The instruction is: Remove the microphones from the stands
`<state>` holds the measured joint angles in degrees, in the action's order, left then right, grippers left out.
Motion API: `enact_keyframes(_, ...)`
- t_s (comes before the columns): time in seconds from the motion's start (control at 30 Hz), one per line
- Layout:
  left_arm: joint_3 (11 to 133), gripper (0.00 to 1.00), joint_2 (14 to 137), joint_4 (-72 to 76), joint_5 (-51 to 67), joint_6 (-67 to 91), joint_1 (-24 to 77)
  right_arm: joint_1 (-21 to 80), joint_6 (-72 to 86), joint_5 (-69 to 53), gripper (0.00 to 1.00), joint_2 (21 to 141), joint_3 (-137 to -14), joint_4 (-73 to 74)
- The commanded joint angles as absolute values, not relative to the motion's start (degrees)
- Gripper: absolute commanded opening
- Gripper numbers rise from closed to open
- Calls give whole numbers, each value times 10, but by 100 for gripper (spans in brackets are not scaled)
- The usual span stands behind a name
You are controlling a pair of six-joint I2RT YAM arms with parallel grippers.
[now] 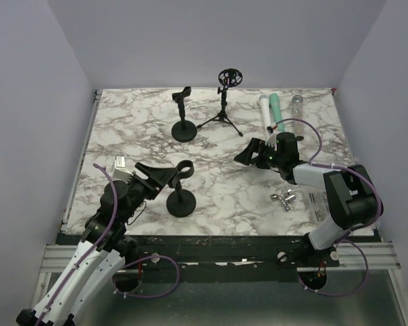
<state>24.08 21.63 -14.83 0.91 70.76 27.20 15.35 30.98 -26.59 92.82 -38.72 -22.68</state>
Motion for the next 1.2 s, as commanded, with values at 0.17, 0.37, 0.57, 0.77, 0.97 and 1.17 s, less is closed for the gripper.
enact_keyframes(0.17,226,96,195,-308,-28,607,268,154,301,-253,100,936,-385,-235)
enact_keyframes(0.37,323,98,198,-336,-50,469,268,153,302,-253,100,933,-383,-234)
enact_keyframes(0.57,420,98,233,-366,-62,336,268,153,301,-251,100,933,-383,-231)
enact_keyframes(0.77,478,99,289,-340,79,204,268,154,302,-249,100,935,-383,-229)
enact_keyframes(0.97,550,98,402,-386,236,52,268,153,301,-250,100,935,-383,-229)
enact_keyframes(1.17,586,98,462,-407,259,-50,269,154,298,-246,100,930,-382,-227)
